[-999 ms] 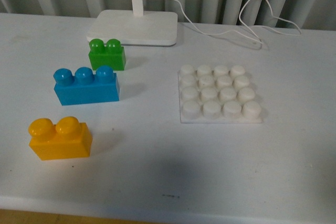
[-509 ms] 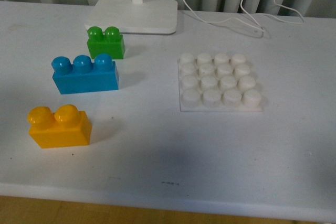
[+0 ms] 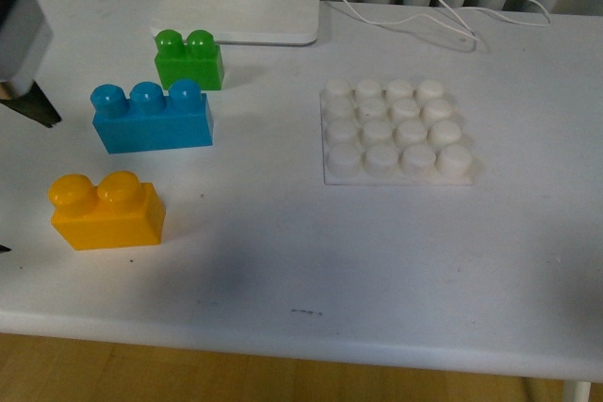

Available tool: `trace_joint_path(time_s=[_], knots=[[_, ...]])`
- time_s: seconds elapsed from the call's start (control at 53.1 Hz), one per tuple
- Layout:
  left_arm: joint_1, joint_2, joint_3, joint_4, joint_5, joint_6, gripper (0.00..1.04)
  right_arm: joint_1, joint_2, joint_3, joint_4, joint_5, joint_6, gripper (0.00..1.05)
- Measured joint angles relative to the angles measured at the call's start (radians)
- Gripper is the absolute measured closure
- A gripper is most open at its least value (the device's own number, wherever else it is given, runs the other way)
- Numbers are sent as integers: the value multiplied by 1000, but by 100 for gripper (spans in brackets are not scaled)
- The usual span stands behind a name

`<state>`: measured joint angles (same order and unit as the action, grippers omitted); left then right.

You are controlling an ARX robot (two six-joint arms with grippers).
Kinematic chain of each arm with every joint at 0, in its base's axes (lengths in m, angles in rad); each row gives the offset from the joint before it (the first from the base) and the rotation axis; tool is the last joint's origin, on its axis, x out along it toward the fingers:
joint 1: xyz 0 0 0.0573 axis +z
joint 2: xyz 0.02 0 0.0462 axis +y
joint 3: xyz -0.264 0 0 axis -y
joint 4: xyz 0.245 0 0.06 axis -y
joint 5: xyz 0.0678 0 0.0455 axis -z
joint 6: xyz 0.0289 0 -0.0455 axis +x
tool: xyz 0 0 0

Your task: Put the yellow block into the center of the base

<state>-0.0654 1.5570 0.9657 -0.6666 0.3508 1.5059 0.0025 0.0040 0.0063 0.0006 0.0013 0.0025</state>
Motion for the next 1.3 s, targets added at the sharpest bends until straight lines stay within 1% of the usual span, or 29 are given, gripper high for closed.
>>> trace_joint_path(time_s=[0.245, 0.584, 1.018, 1.055, 1.169, 1.187, 1.244, 1.282, 1.301], knots=[[-63, 85, 52, 26, -12, -8, 6, 0, 0, 0, 0, 0, 0, 9], [-106, 166, 86, 34, -36, -19, 6, 0, 0, 0, 0, 0, 0, 9], [-114, 217, 103, 46, -42, -33, 7, 0, 0, 0, 0, 0, 0, 9], [-114, 217, 103, 46, -45, -32, 9, 0, 0, 0, 0, 0, 0, 9], [-116, 225, 105, 46, -54, -32, 30, 0, 0, 0, 0, 0, 0, 9], [-117, 228, 105, 46, -58, -32, 36, 0, 0, 0, 0, 0, 0, 9], [-117, 233, 105, 46, -66, -32, 47, 0, 0, 0, 0, 0, 0, 9], [-117, 235, 105, 46, -70, -32, 52, 0, 0, 0, 0, 0, 0, 9], [-117, 236, 105, 46, -76, -31, 57, 0, 0, 0, 0, 0, 0, 9]])
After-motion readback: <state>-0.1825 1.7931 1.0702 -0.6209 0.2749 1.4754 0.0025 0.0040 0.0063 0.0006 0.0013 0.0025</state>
